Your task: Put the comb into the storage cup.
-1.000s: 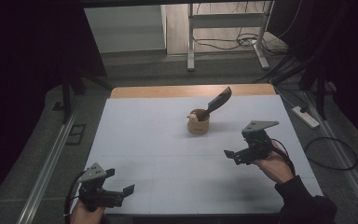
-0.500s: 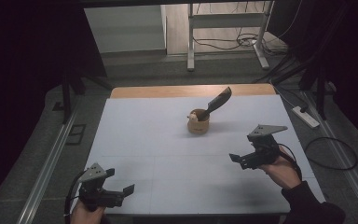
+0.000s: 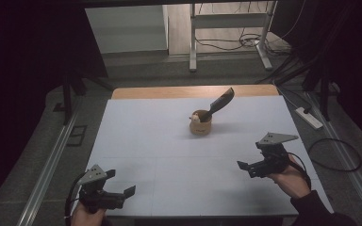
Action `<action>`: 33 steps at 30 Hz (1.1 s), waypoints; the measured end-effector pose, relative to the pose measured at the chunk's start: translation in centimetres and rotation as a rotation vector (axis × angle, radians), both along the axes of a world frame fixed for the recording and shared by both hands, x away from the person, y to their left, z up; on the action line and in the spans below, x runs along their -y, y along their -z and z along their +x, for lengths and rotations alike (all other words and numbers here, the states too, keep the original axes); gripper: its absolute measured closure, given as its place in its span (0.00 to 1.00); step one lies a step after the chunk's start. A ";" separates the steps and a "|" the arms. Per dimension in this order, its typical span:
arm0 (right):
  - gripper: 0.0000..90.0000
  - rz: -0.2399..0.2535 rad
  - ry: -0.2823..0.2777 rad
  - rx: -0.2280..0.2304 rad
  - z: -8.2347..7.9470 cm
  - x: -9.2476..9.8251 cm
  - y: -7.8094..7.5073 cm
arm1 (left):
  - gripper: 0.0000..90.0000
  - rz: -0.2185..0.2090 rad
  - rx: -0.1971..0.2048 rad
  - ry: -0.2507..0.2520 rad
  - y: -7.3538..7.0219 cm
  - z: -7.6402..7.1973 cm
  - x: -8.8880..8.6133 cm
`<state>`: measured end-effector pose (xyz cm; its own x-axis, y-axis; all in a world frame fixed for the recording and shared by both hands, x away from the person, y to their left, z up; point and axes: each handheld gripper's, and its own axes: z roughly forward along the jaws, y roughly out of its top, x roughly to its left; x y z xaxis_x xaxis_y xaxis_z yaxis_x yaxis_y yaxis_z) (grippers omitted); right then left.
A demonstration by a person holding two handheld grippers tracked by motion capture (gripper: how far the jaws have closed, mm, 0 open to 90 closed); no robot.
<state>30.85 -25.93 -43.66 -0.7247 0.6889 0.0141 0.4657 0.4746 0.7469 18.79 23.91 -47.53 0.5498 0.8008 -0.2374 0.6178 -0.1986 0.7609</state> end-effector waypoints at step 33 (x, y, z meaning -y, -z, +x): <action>0.00 -0.016 0.063 -0.011 -3.0 3.7 0.6 | 0.00 0.013 0.015 -0.006 0.0 -0.1 -0.1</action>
